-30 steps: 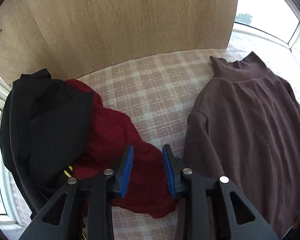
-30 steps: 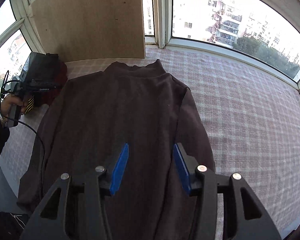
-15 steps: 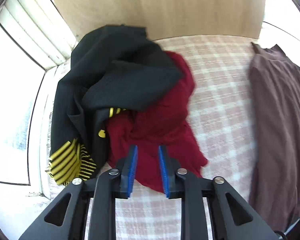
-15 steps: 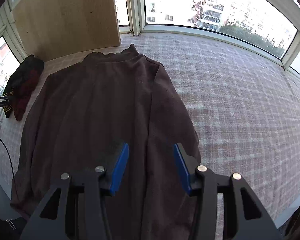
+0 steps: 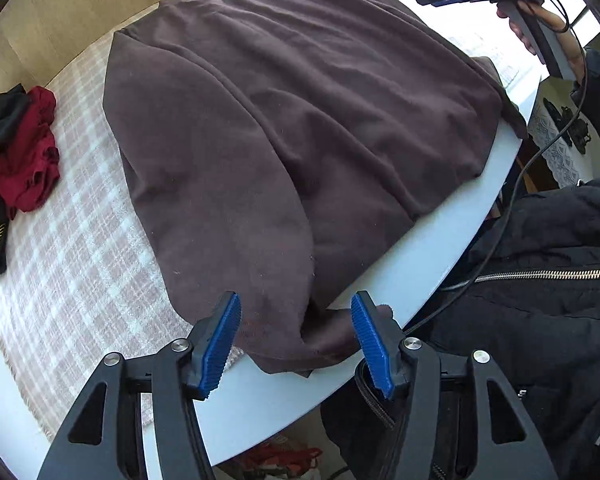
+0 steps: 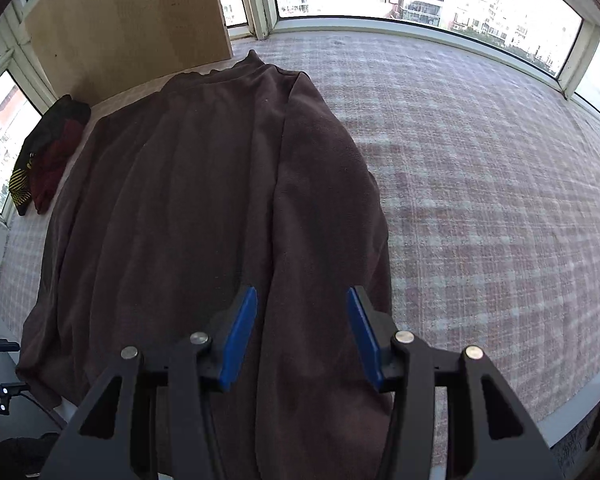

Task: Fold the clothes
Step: 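Grasp the sweatshirt sleeve cuffs with both grippers and pull them outward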

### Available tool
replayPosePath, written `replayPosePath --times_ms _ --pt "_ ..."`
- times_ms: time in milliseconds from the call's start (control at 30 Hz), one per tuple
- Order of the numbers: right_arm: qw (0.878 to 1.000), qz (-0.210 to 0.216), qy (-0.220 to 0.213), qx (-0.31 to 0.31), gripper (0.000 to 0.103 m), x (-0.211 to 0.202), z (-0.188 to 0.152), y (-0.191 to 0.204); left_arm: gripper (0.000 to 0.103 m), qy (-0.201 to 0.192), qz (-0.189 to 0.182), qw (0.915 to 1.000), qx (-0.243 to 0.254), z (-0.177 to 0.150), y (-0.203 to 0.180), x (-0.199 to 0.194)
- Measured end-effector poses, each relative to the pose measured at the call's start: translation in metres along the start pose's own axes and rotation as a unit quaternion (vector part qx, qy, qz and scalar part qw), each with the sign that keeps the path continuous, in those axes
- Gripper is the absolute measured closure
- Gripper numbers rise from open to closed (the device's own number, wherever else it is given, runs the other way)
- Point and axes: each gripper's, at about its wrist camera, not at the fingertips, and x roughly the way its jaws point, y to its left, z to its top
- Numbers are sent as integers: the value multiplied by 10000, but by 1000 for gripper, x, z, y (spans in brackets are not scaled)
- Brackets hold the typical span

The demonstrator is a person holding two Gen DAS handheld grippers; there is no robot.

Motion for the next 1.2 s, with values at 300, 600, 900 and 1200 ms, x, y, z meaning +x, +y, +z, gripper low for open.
replayPosePath --times_ms 300,600,900,1200 --pt "9999 -99 -34 -91 56 -19 -25 -17 101 -241 -247 9894 -1409 -9 47 -4" --pt "9986 -363 381 104 56 -20 -66 -59 43 -482 2822 8686 -4045 -91 206 -89" --pt "9957 -189 902 -127 56 -10 -104 -48 39 -1064 2480 9042 -3312 -74 176 -117" --pt "9950 -138 891 -429 96 -10 -105 -45 39 -774 430 9690 -2306 4 76 -34"
